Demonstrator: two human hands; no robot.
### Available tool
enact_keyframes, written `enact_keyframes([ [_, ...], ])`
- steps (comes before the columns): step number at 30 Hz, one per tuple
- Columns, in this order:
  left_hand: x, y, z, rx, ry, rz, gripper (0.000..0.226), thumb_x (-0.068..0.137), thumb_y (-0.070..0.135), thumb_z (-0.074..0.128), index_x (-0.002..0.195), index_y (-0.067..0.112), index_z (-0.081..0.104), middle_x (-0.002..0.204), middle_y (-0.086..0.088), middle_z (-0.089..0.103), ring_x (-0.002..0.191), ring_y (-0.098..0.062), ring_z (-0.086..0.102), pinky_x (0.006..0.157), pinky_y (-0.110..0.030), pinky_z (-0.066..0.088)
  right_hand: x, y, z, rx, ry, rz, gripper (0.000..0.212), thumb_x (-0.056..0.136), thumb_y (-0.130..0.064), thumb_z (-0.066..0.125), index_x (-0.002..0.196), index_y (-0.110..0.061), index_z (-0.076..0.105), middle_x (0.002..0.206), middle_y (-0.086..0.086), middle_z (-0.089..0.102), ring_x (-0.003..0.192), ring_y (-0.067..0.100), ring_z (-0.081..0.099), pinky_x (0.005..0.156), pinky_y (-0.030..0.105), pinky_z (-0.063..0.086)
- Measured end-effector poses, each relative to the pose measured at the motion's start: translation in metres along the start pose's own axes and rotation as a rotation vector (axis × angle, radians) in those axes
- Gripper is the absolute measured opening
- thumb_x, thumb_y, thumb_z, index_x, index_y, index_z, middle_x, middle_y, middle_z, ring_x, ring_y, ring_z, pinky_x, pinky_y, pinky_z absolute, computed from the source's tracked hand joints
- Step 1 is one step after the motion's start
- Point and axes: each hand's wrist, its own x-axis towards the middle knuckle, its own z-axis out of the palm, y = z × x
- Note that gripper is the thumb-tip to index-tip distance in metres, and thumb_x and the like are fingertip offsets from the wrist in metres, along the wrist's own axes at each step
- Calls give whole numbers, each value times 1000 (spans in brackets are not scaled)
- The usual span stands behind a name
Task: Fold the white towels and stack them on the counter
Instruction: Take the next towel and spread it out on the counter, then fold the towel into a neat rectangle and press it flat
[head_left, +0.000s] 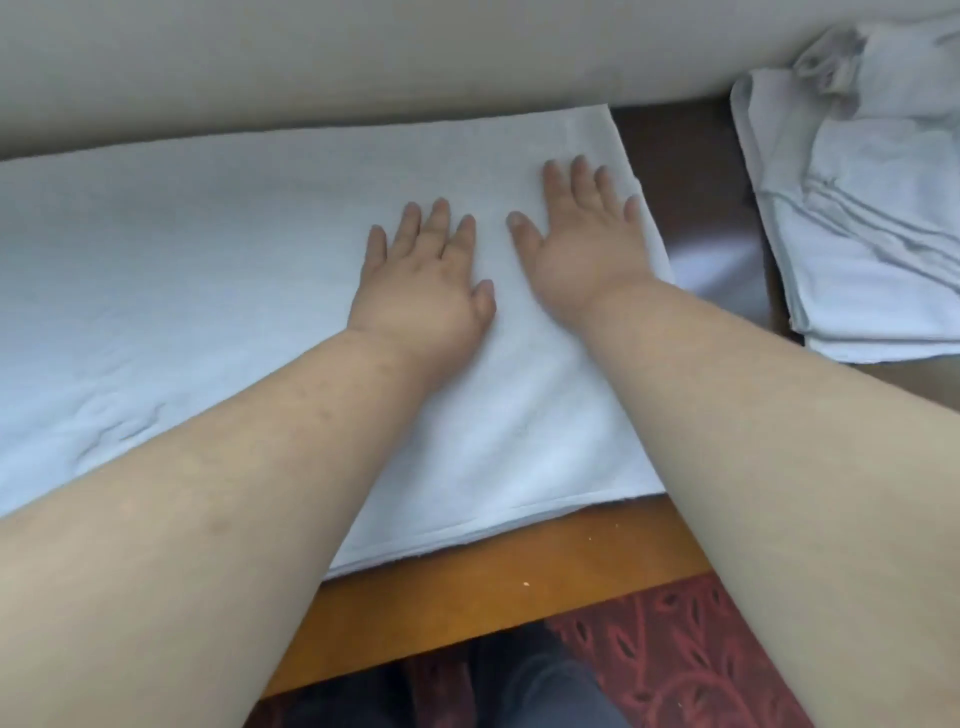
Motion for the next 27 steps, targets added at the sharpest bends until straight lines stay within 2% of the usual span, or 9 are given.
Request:
enact_keyframes([
  [4, -54, -23, 1, -31, -1, -49, 68, 95, 57, 26, 154, 26, 13, 163, -6, 4, 149, -27, -1, 119, -50, 1, -14, 3, -9, -1, -45, 78, 68, 100, -52, 20, 157, -18, 6, 165, 6, -1, 151, 26, -4, 120, 53, 0],
  [7, -100, -22, 6, -64, 0, -81, 69, 94, 58, 26, 154, 27, 14, 163, -7, 4, 149, -27, -1, 119, -49, 1, -71, -37, 2, 101, -70, -119, 62, 102, -44, 26, 156, -18, 14, 165, 7, 5, 151, 25, -1, 120, 53, 2],
  [10, -135, -22, 19, -28, 15, -66, 71, 93, 63, 20, 155, 29, 9, 163, -7, 4, 149, -26, -2, 119, -50, 1, -143, -47, 21, 25, -60, -266, 64, 100, -50, 23, 156, -21, 14, 165, 4, 7, 151, 23, 0, 120, 51, 1],
  [14, -159, -55, 31, 58, 26, -85, 74, 89, 70, 16, 153, 33, 8, 163, -6, 4, 149, -28, -2, 118, -54, 1, -150, -8, 23, -65, -18, -136, 74, 94, -64, 16, 157, -25, 10, 165, 6, 7, 151, 25, 2, 120, 52, 4],
  [18, -184, -83, 30, 68, 13, -188, 75, 88, 73, 10, 152, 36, 2, 163, -5, -3, 148, -29, -8, 115, -60, -1, -155, -10, 22, -51, -38, 8, 73, 96, -61, 14, 157, -22, 6, 165, 9, 2, 151, 26, -2, 120, 54, 3],
  [22, -206, -100, 32, 44, 14, -212, 72, 88, 72, 8, 151, 39, -2, 163, -4, -5, 148, -29, -10, 113, -63, -3, -191, -55, 35, 3, -33, -95, 68, 96, -58, 11, 156, -27, 7, 165, 6, 3, 151, 25, -2, 119, 53, 1],
  [27, -237, -149, 35, 20, 22, -468, 73, 84, 73, 2, 150, 41, -4, 162, -2, -7, 147, -30, -10, 109, -69, -2, -222, -17, 34, -31, 4, 90, 75, 93, -68, 13, 156, -29, 9, 165, 7, 3, 151, 26, -1, 119, 53, 1],
])
